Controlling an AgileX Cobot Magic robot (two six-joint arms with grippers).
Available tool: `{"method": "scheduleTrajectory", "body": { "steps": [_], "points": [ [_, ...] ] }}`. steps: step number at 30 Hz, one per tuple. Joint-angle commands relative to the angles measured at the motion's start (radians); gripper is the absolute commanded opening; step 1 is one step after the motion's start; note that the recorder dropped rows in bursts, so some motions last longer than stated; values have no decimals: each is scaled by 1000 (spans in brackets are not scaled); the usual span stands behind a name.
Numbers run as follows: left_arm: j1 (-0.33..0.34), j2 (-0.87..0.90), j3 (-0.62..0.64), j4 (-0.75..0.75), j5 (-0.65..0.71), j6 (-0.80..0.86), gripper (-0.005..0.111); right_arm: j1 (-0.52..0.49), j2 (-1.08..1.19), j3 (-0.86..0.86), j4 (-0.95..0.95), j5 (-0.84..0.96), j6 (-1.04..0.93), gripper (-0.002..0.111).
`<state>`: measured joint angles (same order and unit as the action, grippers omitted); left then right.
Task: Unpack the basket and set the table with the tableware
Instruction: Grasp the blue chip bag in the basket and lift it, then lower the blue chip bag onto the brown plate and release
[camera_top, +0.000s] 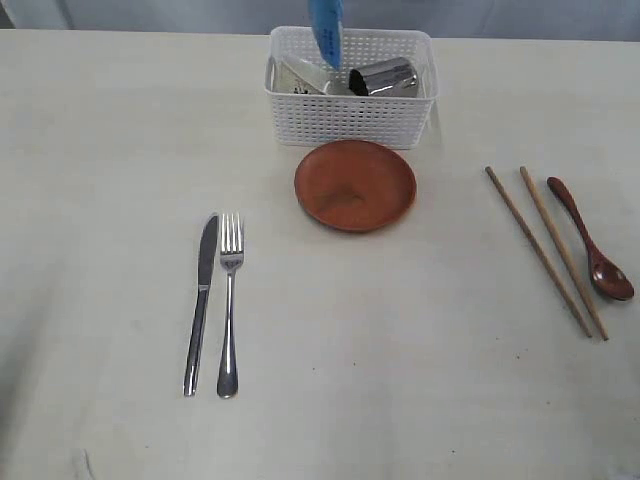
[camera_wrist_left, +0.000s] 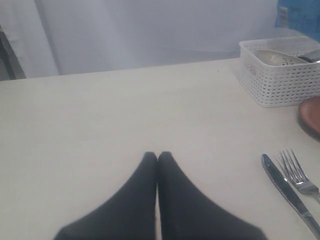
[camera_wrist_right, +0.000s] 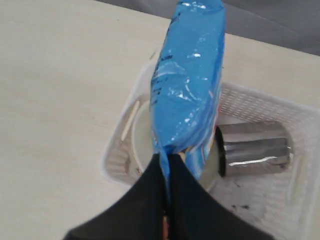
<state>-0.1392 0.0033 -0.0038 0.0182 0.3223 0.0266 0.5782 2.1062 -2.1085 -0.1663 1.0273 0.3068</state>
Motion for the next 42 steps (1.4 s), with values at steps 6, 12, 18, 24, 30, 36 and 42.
{"method": "scheduleTrajectory", "body": {
  "steps": [6,12,18,24,30,36,42],
  "points": [
    [1,-3,4,-4,-2,4,0,33,-104,32,-122,194,-101,0],
    [1,-3,4,-4,-2,4,0,113,-169,177,-133,194,-131,0],
    [1,-3,4,-4,-2,4,0,209,-218,478,-178,143,-116,0],
    [1,-3,4,-4,-2,4,0,297,-219,623,-183,30,-104,0],
    [1,-3,4,-4,-2,4,0,310,-189,636,-383,64,-79,0],
    [1,-3,4,-4,-2,4,0,310,-181,653,-468,36,-79,0],
    [1,-3,4,-4,-2,4,0,310,-179,759,-471,-112,-79,0]
  ]
}}
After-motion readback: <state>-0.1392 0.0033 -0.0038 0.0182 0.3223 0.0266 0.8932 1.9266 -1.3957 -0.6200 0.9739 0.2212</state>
